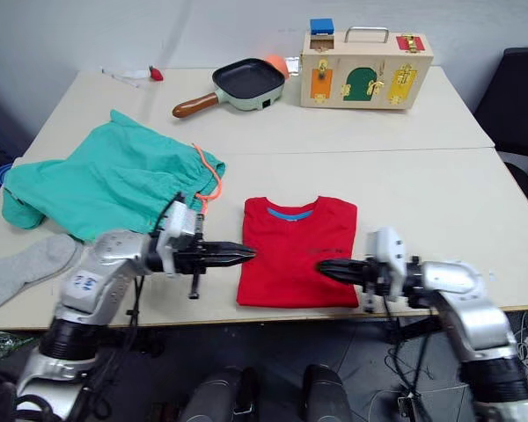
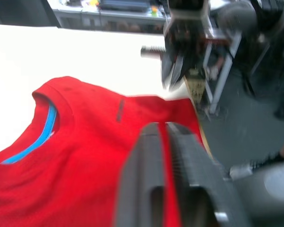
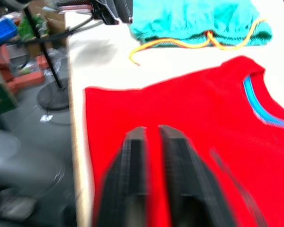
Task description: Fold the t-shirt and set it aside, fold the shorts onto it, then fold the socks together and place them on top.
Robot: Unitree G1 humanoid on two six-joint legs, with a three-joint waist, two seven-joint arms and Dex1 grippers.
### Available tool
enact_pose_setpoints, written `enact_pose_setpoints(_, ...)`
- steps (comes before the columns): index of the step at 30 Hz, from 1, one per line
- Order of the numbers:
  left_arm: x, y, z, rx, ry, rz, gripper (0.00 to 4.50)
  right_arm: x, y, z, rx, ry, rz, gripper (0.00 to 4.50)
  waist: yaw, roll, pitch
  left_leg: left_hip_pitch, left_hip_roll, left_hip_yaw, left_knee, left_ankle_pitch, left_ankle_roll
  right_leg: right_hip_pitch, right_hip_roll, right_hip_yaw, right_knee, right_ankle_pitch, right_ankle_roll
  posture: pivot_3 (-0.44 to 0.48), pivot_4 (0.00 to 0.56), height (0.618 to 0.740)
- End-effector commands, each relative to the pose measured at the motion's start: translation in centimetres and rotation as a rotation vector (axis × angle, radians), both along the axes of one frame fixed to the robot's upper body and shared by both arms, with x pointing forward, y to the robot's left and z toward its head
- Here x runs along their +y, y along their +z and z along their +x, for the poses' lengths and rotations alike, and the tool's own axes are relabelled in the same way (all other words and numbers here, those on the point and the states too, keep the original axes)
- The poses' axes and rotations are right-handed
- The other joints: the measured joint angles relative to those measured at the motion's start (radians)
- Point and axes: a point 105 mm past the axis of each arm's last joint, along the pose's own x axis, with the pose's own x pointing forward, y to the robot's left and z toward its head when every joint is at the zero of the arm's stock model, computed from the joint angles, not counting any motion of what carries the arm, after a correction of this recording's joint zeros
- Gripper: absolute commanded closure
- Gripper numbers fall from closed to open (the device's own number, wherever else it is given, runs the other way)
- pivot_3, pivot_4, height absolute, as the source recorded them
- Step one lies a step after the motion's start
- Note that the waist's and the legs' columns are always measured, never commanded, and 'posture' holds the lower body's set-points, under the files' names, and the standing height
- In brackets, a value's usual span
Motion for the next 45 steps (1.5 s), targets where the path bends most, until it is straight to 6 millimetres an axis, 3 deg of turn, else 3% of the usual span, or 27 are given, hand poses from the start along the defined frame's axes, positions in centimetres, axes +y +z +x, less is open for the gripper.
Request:
enact_pose_setpoints(1, -1.5, -2.6, 0.8, -0.048, 0.009, 0.08, 4.48, 1.5, -1.4, 1.5, -0.071, -0.071, -0.029, 4.5, -0.002, 0.0, 0.0, 0.0, 0.0, 0.001, 0.0, 0.0, 0.0, 0.0, 0.001, 0.0, 0.001, 0.0, 0.0, 0.0, 0.15, 0.74)
enact_pose_setpoints(4, -2.2, -4.9, 2.2, -0.002, 0.12, 0.106, 4.48, 2.2, -2.2, 3.1, -0.099, -0.17, -0.014, 4.5, -0.003, 0.0, 0.0, 0.0, -0.001, 0.002, 0.0, 0.001, 0.002, 0.0, 0.002, 0.0, 0.001, 0.0, 0.0, 0.0, 0.15, 0.74)
enact_pose_setpoints(7, -1.8, -7.2, 2.9, 0.018, 0.21, 0.179, 4.48, 0.4, -3.1, 4.4, -0.126, -0.267, -0.055, 4.5, -0.003, 0.0, 0.0, -0.001, -0.001, 0.002, 0.001, 0.001, 0.002, -0.001, -0.001, 0.001, 0.0, 0.0, 0.0, 0.0, 0.15, 0.74)
enact_pose_setpoints(13, -0.4, -8.0, 2.6, 0.06, 0.241, 0.208, 4.48, -5.2, -3.4, 5.7, -0.121, -0.444, -0.061, 4.5, -0.004, 0.0, 0.0, 0.001, -0.001, 0.001, 0.0, -0.001, -0.002, 0.0, -0.002, 0.001, 0.0, 0.0, 0.0, 0.0, 0.15, 0.74)
enact_pose_setpoints(16, -0.1, -7.8, 2.4, 0.065, 0.228, 0.205, 4.48, -6.1, -2.9, 5.9, -0.118, -0.462, -0.02, 4.5, -0.006, 0.0, -0.001, 0.002, -0.001, 0.001, 0.0, -0.001, -0.002, 0.001, -0.002, 0.001, 0.0, 0.0, 0.0, 0.0, 0.15, 0.74)
enact_pose_setpoints(21, -0.5, -4.1, 2.6, 0.014, 0.201, 0.043, 4.48, -4.2, 0.9, 5.8, -0.11, -0.358, 0.18, 4.5, -0.016, 0.001, -0.001, 0.002, 0.001, 0.001, 0.0, 0.001, 0.0, 0.0, -0.001, 0.001, 0.001, 0.0, 0.0, 0.0, 0.15, 0.74)
enact_pose_setpoints(25, -1.1, -1.7, 4.5, -0.036, 0.236, -0.033, 4.48, -0.1, 2.2, 5.6, -0.112, -0.213, 0.141, 4.5, -0.017, 0.001, -0.001, 0.001, 0.001, 0.001, 0.0, 0.001, 0.001, -0.001, -0.002, 0.001, 0.001, 0.0, 0.0, 0.0, 0.15, 0.74)
enact_pose_setpoints(30, -2.0, -2.2, 6.9, -0.029, 0.315, -0.012, 4.48, 1.6, -0.1, 6.8, -0.125, -0.195, -0.01, 4.5, -0.005, 0.001, -0.001, 0.001, 0.0, 0.0, 0.0, 0.001, 0.001, -0.001, -0.001, 0.0, 0.001, 0.0, 0.0, 0.0, 0.15, 0.74)
enact_pose_setpoints(34, -1.7, -4.5, 8.5, -0.027, 0.426, 0.078, 4.48, 1.9, -1.4, 8.6, -0.123, -0.245, -0.031, 4.5, -0.008, 0.0, -0.001, -0.001, -0.001, 0.002, 0.0, 0.001, 0.003, -0.001, 0.001, -0.001, 0.002, 0.0, 0.001, 0.0, 0.15, 0.74)
enact_pose_setpoints(37, -1.1, -5.1, 9.3, -0.008, 0.511, 0.068, 4.48, 0.7, -1.2, 10.1, -0.144, -0.338, -0.015, 4.5, -0.01, 0.0, -0.001, -0.001, -0.001, 0.003, 0.001, 0.002, 0.004, -0.001, 0.001, -0.001, 0.002, 0.001, 0.001, 0.0, 0.15, 0.74)
enact_pose_setpoints(45, -0.2, -5.6, 9.0, 0.031, 0.542, 0.037, 4.48, -5.2, -1.2, 12.6, -0.154, -0.591, 0.039, 4.5, -0.025, 0.0, -0.001, 0.001, -0.001, 0.001, 0.0, 0.003, 0.003, 0.001, -0.001, 0.0, 0.003, 0.001, 0.002, 0.0, 0.15, 0.74)
